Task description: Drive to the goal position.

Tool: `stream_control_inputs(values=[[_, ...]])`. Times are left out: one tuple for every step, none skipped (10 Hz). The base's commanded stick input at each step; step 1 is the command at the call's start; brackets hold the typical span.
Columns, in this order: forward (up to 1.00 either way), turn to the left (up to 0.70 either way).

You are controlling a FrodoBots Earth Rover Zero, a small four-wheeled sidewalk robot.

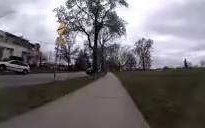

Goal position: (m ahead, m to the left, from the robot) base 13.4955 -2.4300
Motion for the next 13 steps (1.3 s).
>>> stream_control_inputs(values=[[1.00, 0.00], [1.00, 0.00], [1.00, 0.00], [1.00, 0.00], [1.00, 0.00], [1.00, 0.00], [1.00, 0.00], [1.00, -0.01], [1.00, -0.40], [1.00, -0.40], [1.00, -0.40], [1.00, -0.40], [1.00, -0.40]])
